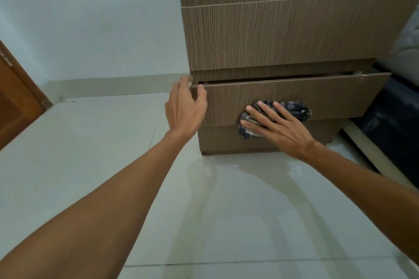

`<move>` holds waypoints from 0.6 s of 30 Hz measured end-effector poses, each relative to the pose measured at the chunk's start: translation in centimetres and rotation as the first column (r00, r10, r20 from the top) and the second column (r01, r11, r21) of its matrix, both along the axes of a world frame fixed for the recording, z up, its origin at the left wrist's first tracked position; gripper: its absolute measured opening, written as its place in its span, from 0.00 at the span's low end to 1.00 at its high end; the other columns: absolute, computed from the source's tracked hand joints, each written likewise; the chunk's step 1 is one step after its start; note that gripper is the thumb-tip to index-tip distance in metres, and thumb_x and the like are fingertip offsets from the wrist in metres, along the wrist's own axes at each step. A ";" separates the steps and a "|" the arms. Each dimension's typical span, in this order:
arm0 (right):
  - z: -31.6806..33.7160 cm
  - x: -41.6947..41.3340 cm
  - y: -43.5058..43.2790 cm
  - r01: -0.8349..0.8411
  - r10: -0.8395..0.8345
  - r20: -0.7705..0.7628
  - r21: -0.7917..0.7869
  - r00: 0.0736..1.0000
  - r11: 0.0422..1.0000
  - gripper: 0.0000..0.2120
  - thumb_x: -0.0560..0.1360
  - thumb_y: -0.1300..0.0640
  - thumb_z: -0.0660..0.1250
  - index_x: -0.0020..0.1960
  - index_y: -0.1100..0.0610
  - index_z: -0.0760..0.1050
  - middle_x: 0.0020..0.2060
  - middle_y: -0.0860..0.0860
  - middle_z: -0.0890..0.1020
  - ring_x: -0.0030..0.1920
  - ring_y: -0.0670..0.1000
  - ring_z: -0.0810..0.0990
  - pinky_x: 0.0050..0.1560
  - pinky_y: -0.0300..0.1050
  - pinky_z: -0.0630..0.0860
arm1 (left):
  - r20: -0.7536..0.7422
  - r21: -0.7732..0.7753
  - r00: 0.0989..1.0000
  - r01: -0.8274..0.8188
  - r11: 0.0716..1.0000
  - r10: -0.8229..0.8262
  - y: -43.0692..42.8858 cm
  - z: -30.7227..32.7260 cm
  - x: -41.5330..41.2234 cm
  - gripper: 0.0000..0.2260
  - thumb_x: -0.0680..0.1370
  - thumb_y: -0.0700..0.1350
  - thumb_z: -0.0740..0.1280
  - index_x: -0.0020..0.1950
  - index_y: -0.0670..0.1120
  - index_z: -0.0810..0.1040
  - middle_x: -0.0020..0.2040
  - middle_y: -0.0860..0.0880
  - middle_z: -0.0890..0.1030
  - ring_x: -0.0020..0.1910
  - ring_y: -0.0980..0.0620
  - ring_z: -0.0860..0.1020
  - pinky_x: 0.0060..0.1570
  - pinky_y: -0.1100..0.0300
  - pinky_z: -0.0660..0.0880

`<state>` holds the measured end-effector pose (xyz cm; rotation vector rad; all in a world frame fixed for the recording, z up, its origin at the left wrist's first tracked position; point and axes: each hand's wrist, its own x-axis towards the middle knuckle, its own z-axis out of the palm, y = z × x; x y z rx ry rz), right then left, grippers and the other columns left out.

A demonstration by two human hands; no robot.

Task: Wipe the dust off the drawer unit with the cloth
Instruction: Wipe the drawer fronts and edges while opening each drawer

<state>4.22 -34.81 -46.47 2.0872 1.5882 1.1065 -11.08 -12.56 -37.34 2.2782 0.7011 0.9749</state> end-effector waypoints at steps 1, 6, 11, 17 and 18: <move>0.0 0.0 -1.2 0.041 -0.038 -0.045 0.065 0.998 0.997 0.51 0.67 0.67 0.73 0.81 0.50 0.48 0.80 0.57 0.47 0.79 0.61 0.45 0.78 0.61 0.47 | -0.009 0.151 1.000 -0.004 0.989 0.005 -0.2 -0.1 0.1 0.15 0.79 0.53 0.58 0.62 0.48 0.72 0.55 0.48 0.77 0.54 0.48 0.75 0.54 0.52 0.69; 1.3 -1.0 -2.3 0.134 -0.063 -0.179 0.417 0.982 0.899 0.41 0.70 0.69 0.65 0.78 0.53 0.54 0.76 0.62 0.60 0.74 0.65 0.61 0.70 0.62 0.66 | -0.137 0.472 0.986 0.147 0.870 -0.092 -2.3 0.4 2.0 0.17 0.79 0.50 0.53 0.58 0.47 0.78 0.53 0.47 0.81 0.53 0.49 0.77 0.63 0.48 0.64; 0.7 -1.3 2.7 0.092 -0.055 -0.104 0.384 0.993 0.919 0.36 0.77 0.57 0.62 0.80 0.48 0.49 0.78 0.54 0.52 0.78 0.59 0.52 0.76 0.61 0.55 | -0.136 0.442 0.981 0.184 0.878 -0.137 -5.6 1.9 3.9 0.16 0.81 0.49 0.50 0.42 0.46 0.74 0.42 0.45 0.78 0.42 0.46 0.75 0.54 0.47 0.69; 0.1 1.2 0.8 0.112 -0.074 -0.119 0.353 0.990 0.929 0.33 0.78 0.44 0.60 0.79 0.41 0.51 0.78 0.51 0.51 0.78 0.57 0.50 0.76 0.62 0.49 | -0.153 0.477 0.978 0.201 0.855 -0.145 -5.6 1.7 4.8 0.15 0.82 0.50 0.51 0.44 0.44 0.72 0.42 0.45 0.73 0.40 0.47 0.70 0.44 0.49 0.69; -0.1 1.8 0.2 0.143 -0.094 -0.146 0.379 0.985 0.914 0.34 0.78 0.43 0.60 0.79 0.41 0.48 0.78 0.51 0.51 0.78 0.57 0.50 0.76 0.62 0.49 | -0.153 0.487 0.978 0.199 0.851 -0.141 -5.6 1.5 4.8 0.15 0.82 0.50 0.52 0.46 0.43 0.74 0.42 0.45 0.73 0.41 0.47 0.71 0.45 0.48 0.70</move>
